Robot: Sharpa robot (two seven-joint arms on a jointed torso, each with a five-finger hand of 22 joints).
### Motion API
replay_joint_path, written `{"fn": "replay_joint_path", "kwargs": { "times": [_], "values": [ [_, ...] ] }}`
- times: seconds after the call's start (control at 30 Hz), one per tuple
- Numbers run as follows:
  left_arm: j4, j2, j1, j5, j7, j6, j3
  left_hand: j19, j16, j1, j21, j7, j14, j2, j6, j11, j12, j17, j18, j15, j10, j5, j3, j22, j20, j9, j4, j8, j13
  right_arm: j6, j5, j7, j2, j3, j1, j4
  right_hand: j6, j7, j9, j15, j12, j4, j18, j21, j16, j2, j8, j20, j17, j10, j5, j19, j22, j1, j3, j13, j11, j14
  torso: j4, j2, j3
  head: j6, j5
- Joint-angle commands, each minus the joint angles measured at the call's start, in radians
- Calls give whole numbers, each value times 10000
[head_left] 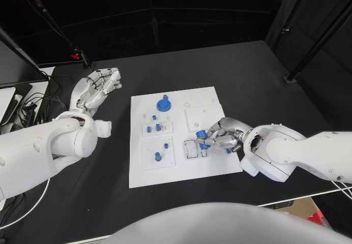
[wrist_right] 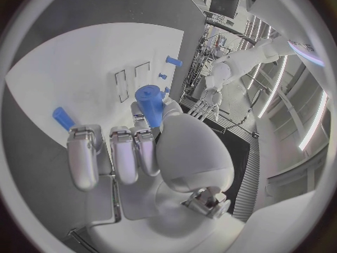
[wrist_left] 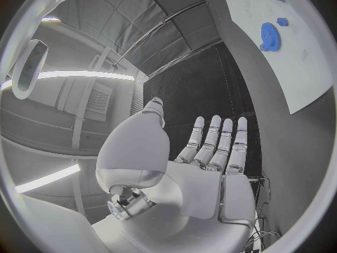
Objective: Assemble the parts on the task board
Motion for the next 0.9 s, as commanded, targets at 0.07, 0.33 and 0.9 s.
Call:
{"fn": "replay_joint_path", "kwargs": {
  "times": [0.07,0.33,0.9],
  "values": [
    [-19,6,14,6,1152,92,10,-17,58,17,-61,1465,-95,92,-67,13,51,-10,-152,6,-69,56,56,-7,-5,-8,-2,70,-9,994,-2068,-954,341,1,14,-101,837,-598,-19,-95,26,-3,-72,33,25,30,-131,-81,2629,1025,-212,1057,2634,-173,-165,2632,-132,1038,-42,7,-13,0,108],
    [-25,-2,8,6,1134,109,10,-18,76,28,-62,1466,-94,115,-72,13,72,-29,-154,6,-70,58,57,0,-5,-15,-4,87,-18,1569,-3673,-1743,983,0,12,-354,1055,-666,-8,-102,26,4,-72,33,25,61,-215,-97,2629,1025,-272,1057,2634,-286,-302,2632,-198,1038,-24,4,4,0,146],
    [-9,-30,4,6,1115,121,10,-18,76,28,-62,1466,-94,115,-72,13,72,-29,-154,6,-70,58,57,0,-5,-15,-4,87,-18,1960,-4119,-2124,1590,0,10,-711,1241,-720,10,-120,26,5,-72,33,25,154,-298,-112,2629,1025,-324,1057,2634,-407,-416,2632,-249,1038,-33,8,5,0,134]
  ]
}}
